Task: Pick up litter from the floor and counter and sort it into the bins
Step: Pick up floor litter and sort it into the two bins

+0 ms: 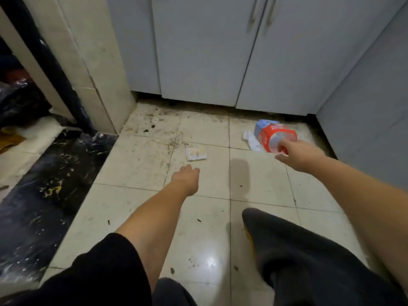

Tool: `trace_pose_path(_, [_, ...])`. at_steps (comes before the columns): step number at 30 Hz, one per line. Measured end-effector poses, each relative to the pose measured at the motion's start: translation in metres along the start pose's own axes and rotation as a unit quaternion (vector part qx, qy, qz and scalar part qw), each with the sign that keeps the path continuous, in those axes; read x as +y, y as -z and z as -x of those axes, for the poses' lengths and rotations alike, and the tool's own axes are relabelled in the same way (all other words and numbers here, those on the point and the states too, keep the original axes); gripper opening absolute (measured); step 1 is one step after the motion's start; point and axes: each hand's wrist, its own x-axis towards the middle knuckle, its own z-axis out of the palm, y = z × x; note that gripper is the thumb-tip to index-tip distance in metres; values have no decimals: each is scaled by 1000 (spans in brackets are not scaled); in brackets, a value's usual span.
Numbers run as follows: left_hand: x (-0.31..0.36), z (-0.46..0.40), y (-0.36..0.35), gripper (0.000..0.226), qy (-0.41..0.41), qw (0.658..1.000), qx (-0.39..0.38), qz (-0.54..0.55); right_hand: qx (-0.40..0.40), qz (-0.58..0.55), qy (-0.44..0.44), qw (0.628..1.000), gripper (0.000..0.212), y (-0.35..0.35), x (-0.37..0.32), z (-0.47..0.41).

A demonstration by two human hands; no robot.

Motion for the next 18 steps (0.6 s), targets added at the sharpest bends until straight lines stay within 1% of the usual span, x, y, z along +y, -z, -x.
trace_pose_path(3, [7, -62, -8, 44, 8, 1000, -21, 7, -5, -13, 19, 1000, 34, -28, 2, -66])
trace_pose_path(9, [-1, -203, -41, 47, 81, 994, -61, 41, -33, -44, 125, 991, 32, -106, -20, -217])
trace_pose_path(12, [2, -261, -51, 50, 107, 992, -53, 49, -34, -58, 173, 983, 33, -132, -28, -276])
trace_pose_path(16, [12, -317, -62, 50, 148, 987, -21, 65, -17, -76, 201, 976, 30, -160, -32, -333])
trace_pose_path(18, [13, -333, -72, 56, 176, 980, -42, 80, -5, -89, 208, 974, 30, -171, -33, -352])
